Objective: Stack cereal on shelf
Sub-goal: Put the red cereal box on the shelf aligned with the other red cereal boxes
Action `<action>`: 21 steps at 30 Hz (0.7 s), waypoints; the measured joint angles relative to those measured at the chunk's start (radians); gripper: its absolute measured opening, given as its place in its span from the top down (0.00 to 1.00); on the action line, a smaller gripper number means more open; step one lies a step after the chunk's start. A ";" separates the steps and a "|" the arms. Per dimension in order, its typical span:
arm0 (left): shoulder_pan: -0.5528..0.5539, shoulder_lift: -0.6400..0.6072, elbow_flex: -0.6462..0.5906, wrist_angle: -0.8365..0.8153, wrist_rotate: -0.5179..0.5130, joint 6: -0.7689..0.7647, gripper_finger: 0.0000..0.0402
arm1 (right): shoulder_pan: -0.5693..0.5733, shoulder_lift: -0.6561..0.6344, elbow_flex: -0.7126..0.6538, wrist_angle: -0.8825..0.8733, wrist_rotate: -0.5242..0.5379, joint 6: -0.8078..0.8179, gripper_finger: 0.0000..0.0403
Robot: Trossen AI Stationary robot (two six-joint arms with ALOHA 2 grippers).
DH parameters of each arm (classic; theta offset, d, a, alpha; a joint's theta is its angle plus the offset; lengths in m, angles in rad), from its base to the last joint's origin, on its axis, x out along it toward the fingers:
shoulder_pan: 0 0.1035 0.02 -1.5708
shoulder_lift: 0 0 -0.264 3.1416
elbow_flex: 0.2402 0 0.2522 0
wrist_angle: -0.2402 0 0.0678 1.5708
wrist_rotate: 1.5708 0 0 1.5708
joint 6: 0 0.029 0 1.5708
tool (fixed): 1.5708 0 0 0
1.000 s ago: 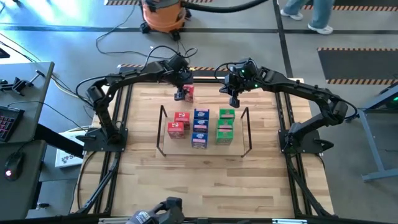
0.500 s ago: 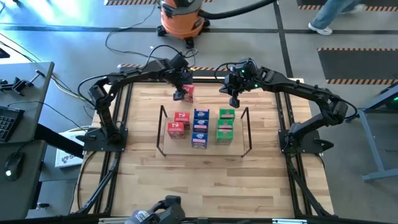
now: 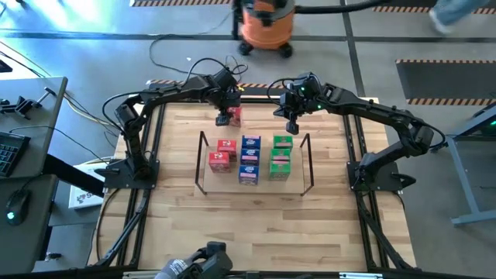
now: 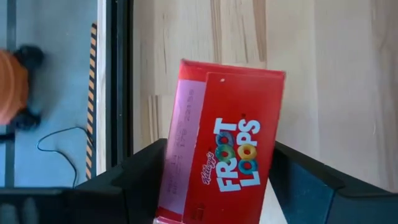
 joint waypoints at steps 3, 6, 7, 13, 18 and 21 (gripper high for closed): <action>0.000 0.000 0.000 0.002 0.000 -0.001 0.42 | 0.000 0.000 0.000 0.000 0.000 0.000 1.00; 0.000 0.000 0.000 0.006 0.006 0.006 0.48 | 0.000 0.000 0.000 -0.006 0.000 0.000 1.00; 0.000 0.000 0.000 0.007 0.009 0.011 0.50 | 0.000 0.000 0.000 -0.007 0.000 0.000 1.00; -0.002 -0.019 0.000 0.000 0.008 0.013 0.58 | 0.000 -0.001 0.000 -0.007 0.000 0.001 1.00; -0.003 -0.109 0.000 0.000 0.005 0.020 0.60 | 0.000 -0.040 0.000 -0.016 0.004 0.001 1.00; -0.008 -0.187 0.000 -0.019 0.004 0.014 0.60 | -0.005 -0.073 0.000 -0.016 0.006 -0.001 1.00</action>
